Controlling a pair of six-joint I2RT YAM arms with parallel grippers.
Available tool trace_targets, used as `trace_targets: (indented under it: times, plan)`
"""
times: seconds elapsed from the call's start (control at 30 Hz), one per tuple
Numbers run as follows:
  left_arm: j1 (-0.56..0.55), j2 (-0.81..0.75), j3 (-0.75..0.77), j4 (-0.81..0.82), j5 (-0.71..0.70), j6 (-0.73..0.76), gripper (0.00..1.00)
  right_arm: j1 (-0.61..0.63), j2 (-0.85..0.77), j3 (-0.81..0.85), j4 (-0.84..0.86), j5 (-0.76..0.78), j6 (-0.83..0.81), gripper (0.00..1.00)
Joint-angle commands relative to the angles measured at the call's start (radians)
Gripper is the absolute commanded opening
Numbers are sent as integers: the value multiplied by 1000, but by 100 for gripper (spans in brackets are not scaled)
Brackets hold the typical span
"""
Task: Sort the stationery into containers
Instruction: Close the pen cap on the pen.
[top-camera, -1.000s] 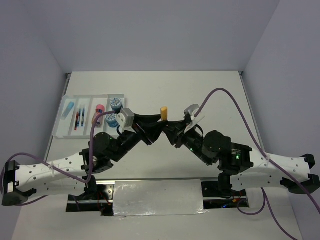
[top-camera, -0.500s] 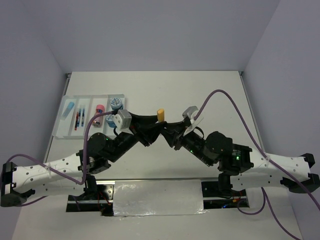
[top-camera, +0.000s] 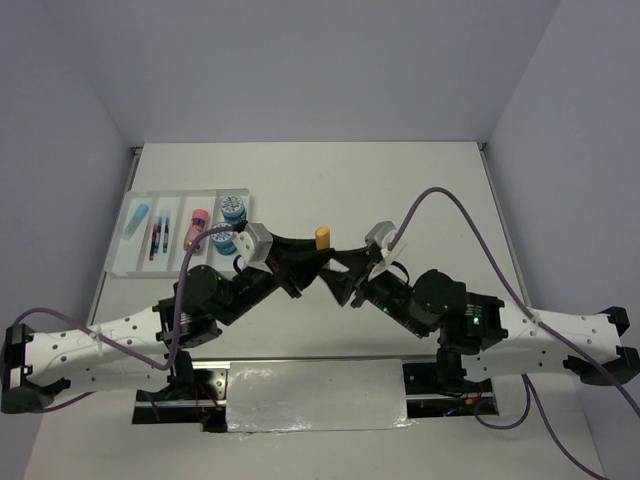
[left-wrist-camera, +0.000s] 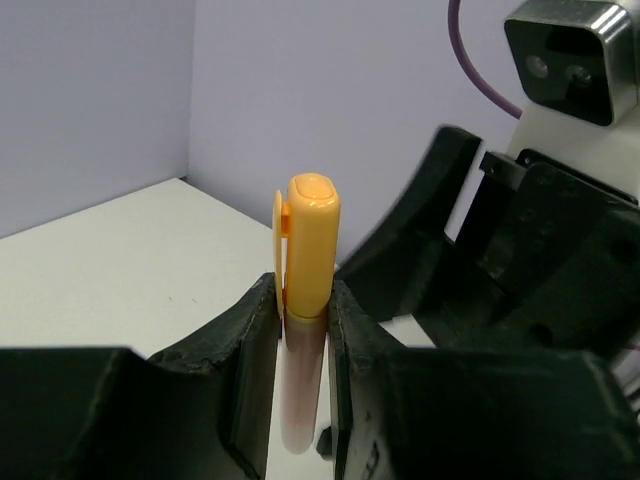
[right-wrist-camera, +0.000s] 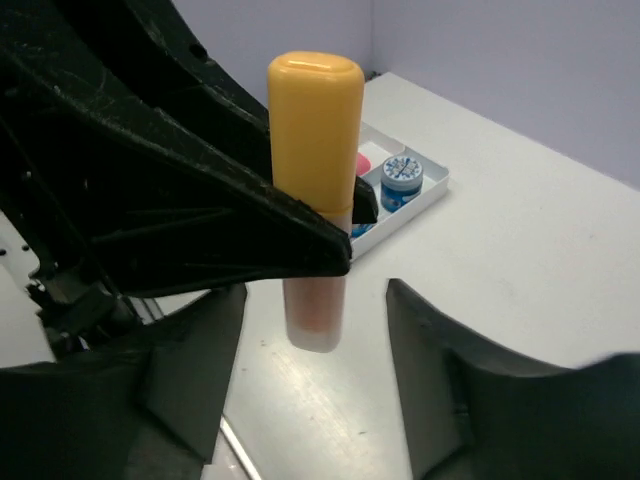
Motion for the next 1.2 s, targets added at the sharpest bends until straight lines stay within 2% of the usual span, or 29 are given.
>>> trace_targets:
  times: [0.0, 0.03, 0.1, 0.13, 0.23, 0.3, 0.37, 0.6, 0.83, 0.9, 0.97, 1.17]
  plan:
    - [-15, -20, 33, -73, 137, 55, 0, 13, -74, -4, 124, -73, 31, 72]
    - [-15, -29, 40, -82, 207, 66, 0, 7, -81, 3, 101, -96, 39, 79]
    - [-14, -35, 74, -105, 293, 94, 0, -1, -93, 28, -14, -191, 68, 87]
    - [-15, -36, 86, -135, 376, 100, 0, -10, -99, 43, -62, -230, 72, 88]
    - [-14, -46, 117, -139, 499, 96, 0, -19, -149, 31, -79, -418, 56, 88]
    - [-14, -55, 111, -114, 536, 85, 0, -21, -201, 7, -55, -518, 43, 88]
    - [-14, -69, 105, -79, 565, 65, 0, -29, -225, -1, -47, -553, 45, 88]
    - [-14, -73, 96, 19, 590, 5, 0, -35, -145, 54, -85, -633, 33, 83]
    - [-14, -76, 88, 79, 557, -46, 0, -39, -142, 2, -7, -535, 17, 81]
    - [-14, -75, 91, 78, 547, -50, 0, -44, -166, -19, 27, -540, 17, 75]
    - [-14, -69, 94, 68, 533, -58, 0, -46, -182, -36, 65, -561, 14, 63]
    - [-14, -61, 70, 102, 519, -85, 0, -47, -174, -15, 85, -604, -6, 59]
